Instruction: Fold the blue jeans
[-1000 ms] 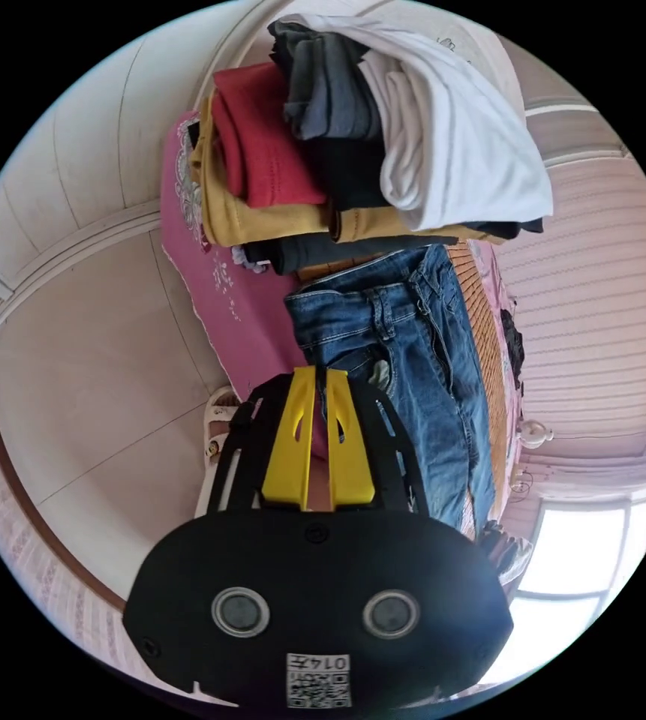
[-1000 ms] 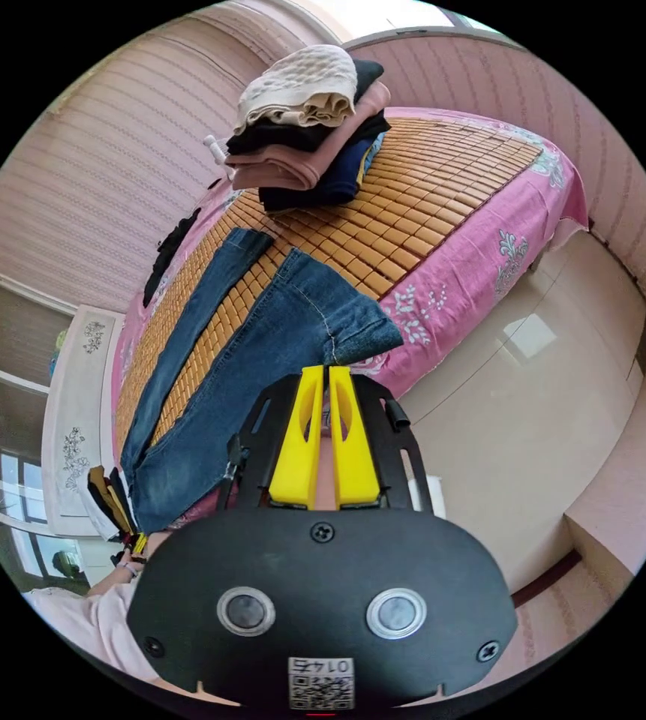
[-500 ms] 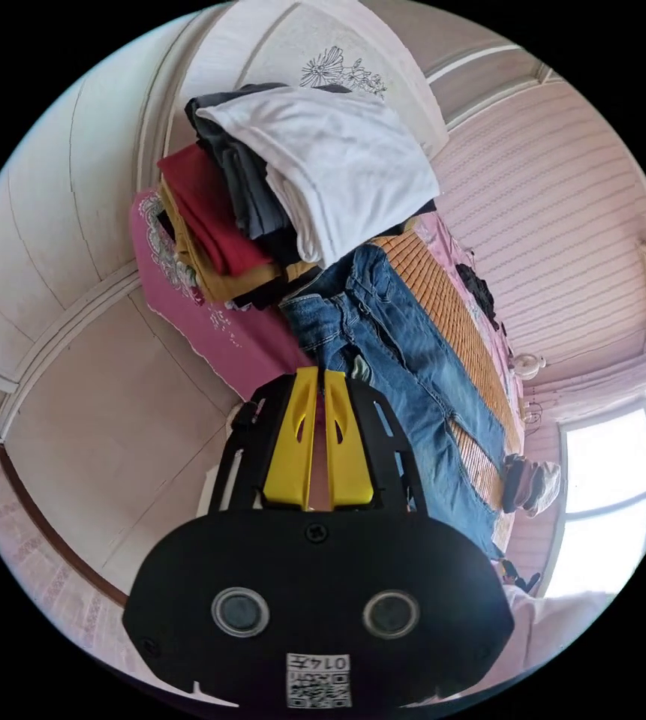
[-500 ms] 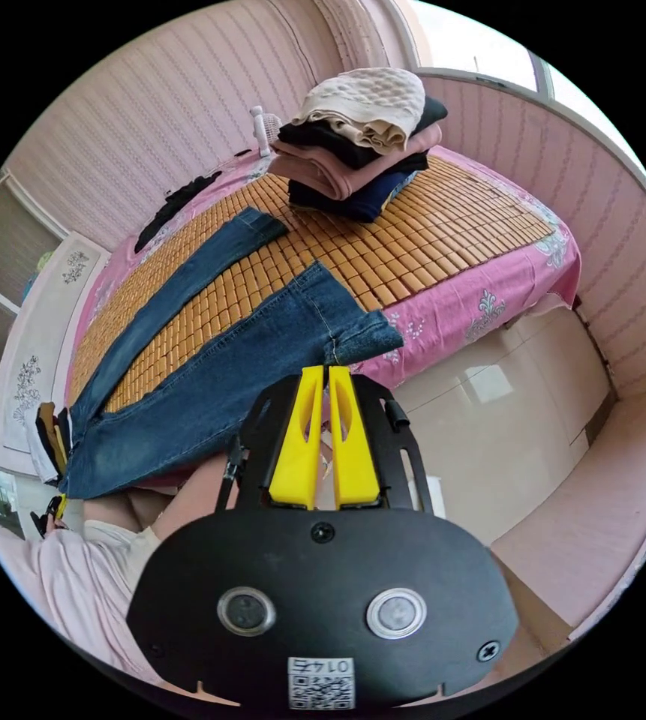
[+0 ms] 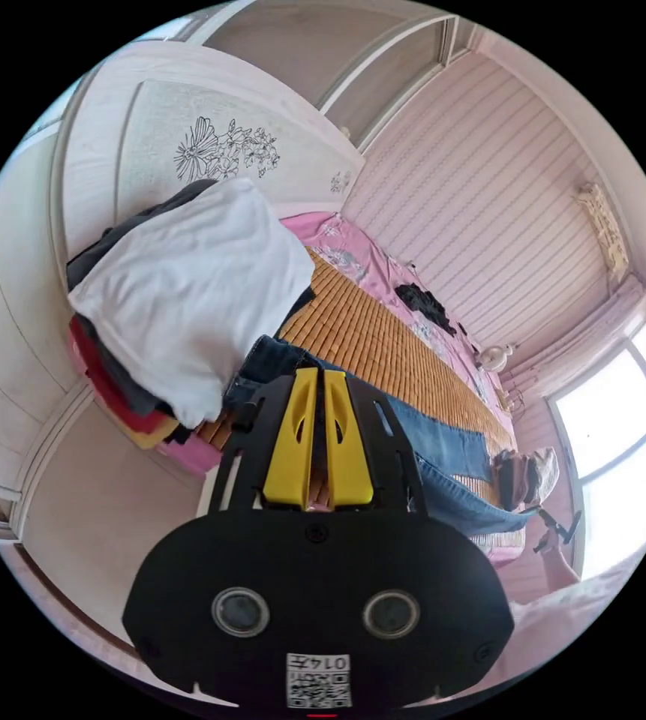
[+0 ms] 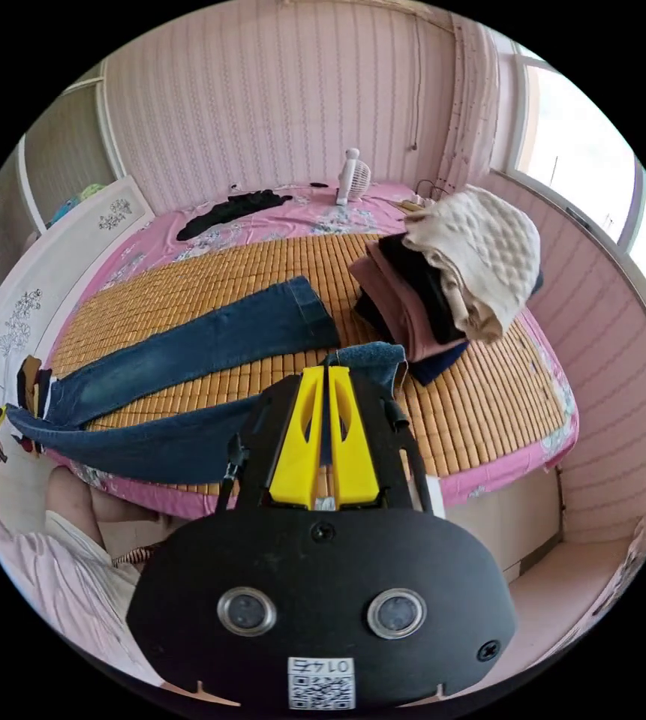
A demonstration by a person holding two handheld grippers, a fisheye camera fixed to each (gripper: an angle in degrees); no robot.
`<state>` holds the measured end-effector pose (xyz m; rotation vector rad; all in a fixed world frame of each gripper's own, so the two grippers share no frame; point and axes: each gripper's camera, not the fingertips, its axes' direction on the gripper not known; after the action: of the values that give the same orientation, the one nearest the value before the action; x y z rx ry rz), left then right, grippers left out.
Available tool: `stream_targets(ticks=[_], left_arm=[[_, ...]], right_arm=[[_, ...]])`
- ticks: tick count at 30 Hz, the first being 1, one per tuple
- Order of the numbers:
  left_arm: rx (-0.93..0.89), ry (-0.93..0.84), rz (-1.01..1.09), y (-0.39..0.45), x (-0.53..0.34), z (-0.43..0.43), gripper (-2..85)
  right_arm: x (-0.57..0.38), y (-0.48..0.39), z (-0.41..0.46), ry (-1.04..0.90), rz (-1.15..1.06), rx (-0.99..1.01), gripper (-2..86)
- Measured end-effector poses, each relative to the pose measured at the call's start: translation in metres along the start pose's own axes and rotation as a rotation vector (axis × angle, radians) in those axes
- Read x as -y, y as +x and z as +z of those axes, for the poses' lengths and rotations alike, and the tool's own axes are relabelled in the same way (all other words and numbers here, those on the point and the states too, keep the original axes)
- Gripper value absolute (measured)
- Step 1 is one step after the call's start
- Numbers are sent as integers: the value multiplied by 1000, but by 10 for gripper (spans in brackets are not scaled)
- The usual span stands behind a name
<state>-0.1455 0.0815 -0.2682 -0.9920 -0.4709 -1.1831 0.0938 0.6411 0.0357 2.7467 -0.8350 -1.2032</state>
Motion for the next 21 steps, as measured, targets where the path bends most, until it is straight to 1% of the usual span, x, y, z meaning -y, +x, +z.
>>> stream_targets(ticks=[2,3,4,5,6,7,9,10,11,12,14,15,17,18,19,20,21], left_arm=[[23,36,-62,21,39,32,13],[21,50,-84,24,48,42,23],[6,65,-134,29,61,64,42],[6,67,-189,32,69,87,47],[12,66,-209,33,70,97,50],[35,72,-241,38,70,113,53],[50,100,-293,45,64,123,52],[11,123,-282,53,61,125,45],[-28,126,-226,64,58,128,34],[-36,113,-189,71,56,130,25],[8,-1,-42,103,46,151,1],[20,-42,-8,112,42,160,-3],[66,-194,110,141,21,200,-8],[86,-237,137,148,15,212,-8],[136,-335,204,161,3,237,-9],[221,-444,271,173,-10,262,-9],[268,-494,309,178,-16,274,-9]], right_arm=[[53,-20,16,10,-3,2,16],[84,-28,25,35,51,8,23],[107,-36,32,107,111,8,36],[116,-39,38,122,158,0,46],[131,-45,54,90,229,6,64],[140,-54,71,42,232,20,79],[141,-71,92,2,195,-11,81],[137,-83,108,-25,138,-34,74],[134,-90,117,-49,103,-37,71],[128,-102,137,-113,33,-33,62],[117,-121,167,-197,-33,-52,49],[112,-132,185,-234,-52,-71,41],[110,-148,210,-295,-71,-80,28],[110,-158,225,-346,-83,-88,16],[109,-168,236,-376,-108,-120,6],[108,-173,234,-343,-126,-144,1],[105,-182,236,-333,-169,-200,-3]])
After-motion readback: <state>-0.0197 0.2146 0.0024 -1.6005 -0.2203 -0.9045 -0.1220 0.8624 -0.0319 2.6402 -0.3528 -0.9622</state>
